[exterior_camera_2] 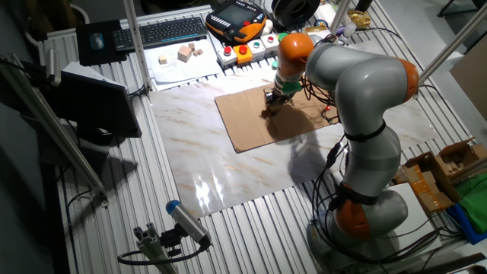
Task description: Hold a small block with the gripper and sweep it from left to right on the table
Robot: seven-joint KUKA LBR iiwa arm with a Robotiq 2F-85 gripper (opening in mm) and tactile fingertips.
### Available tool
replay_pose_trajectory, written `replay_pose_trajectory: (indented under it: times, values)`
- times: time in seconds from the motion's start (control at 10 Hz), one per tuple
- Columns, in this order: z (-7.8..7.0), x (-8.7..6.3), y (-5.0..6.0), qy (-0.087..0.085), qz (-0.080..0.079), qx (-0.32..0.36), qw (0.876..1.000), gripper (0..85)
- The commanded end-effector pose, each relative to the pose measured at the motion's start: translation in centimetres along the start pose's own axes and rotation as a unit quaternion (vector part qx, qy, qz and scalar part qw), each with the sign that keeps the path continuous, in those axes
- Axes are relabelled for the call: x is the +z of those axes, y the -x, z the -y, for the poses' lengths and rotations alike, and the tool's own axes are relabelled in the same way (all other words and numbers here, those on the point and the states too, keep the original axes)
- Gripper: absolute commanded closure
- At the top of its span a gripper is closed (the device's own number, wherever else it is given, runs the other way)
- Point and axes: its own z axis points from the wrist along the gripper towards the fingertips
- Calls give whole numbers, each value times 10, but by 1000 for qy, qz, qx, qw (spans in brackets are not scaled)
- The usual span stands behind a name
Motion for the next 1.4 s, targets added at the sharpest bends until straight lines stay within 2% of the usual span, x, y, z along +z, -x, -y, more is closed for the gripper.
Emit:
replay_pose_trajectory:
  times: [0.0, 1.3]
  values:
    - [-1, 0, 0, 0, 0, 1, 1000, 843]
    - [-5, 0, 0, 1, -4, 2, 1000, 843]
